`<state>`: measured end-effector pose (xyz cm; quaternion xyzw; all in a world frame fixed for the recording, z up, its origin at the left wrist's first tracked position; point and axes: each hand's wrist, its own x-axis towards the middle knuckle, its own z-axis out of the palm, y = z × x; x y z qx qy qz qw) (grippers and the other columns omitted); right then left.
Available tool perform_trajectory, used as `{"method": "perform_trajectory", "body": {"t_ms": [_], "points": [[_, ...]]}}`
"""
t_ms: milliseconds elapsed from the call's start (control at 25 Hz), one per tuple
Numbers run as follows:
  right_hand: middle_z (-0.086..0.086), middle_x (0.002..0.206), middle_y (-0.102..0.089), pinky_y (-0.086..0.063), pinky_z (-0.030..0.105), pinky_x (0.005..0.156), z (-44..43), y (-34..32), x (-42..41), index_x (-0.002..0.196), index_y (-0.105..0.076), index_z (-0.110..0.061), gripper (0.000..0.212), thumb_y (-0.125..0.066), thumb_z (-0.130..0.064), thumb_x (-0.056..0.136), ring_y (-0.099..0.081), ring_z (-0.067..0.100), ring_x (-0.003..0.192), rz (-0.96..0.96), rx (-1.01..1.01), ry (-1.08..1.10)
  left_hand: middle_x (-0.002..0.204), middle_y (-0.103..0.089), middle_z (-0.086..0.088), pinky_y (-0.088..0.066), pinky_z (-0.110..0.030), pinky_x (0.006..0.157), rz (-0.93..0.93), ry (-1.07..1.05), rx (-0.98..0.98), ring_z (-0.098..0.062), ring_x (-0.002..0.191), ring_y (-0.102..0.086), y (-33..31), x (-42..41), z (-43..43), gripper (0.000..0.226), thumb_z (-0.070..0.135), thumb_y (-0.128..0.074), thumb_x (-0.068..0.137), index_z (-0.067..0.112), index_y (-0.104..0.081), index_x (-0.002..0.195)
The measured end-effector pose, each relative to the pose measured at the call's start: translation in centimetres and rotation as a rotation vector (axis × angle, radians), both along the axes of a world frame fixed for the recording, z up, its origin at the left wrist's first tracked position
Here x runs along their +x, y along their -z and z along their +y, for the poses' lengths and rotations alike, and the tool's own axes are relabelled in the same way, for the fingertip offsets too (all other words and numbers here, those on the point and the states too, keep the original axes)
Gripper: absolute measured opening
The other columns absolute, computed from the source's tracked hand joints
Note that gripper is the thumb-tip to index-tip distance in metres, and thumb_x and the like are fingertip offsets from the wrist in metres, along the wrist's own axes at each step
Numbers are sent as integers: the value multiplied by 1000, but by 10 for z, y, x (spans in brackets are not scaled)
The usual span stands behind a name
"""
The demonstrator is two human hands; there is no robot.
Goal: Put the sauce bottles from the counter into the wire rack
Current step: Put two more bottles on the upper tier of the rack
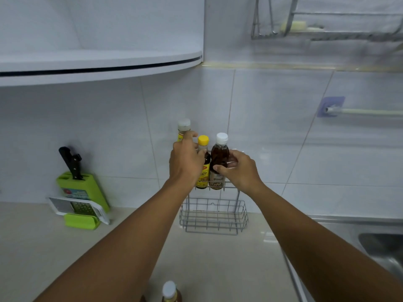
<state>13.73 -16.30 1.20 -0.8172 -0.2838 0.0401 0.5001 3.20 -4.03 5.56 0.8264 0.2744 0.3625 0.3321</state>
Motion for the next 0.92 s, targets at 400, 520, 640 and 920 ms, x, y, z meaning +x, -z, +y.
{"method": "perform_trajectory", "body": {"t_ms": [400,520,640,920], "points": [[0,94,-55,-42,9,68,5,14,-96,97,-67,-11,23,-64,3,79,-53,5,74,-382,199,19,92,-75,-7,-57,-33,86,269,366,-125,-20,89,-71,35,-125,68,26,6,-56,90,18,-70,108],[2,94,-64,-52,28,71,30,31,-150,100,-71,-16,25,-67,-6,78,-62,18,76,-228,-21,-366,98,-65,-15,-51,-28,84,506,435,-382,-29,101,-57,83,-176,109,40,-16,-38,93,10,-66,107],[-3,120,-61,-54,32,83,54,52,-203,133,-58,-29,54,-75,-33,82,-64,17,94,-29,-437,-656,103,-59,-12,-46,-15,64,678,429,-603,-26,97,-50,126,-228,125,45,-18,-35,94,17,-61,107],[7,111,-69,-58,45,87,78,108,-262,118,-62,-16,45,-78,-30,79,-66,25,98,-44,-650,-664,134,-59,-8,-49,-36,100,781,433,-594,-25,118,-58,203,-286,91,61,-8,-71,77,7,-54,133]]}}
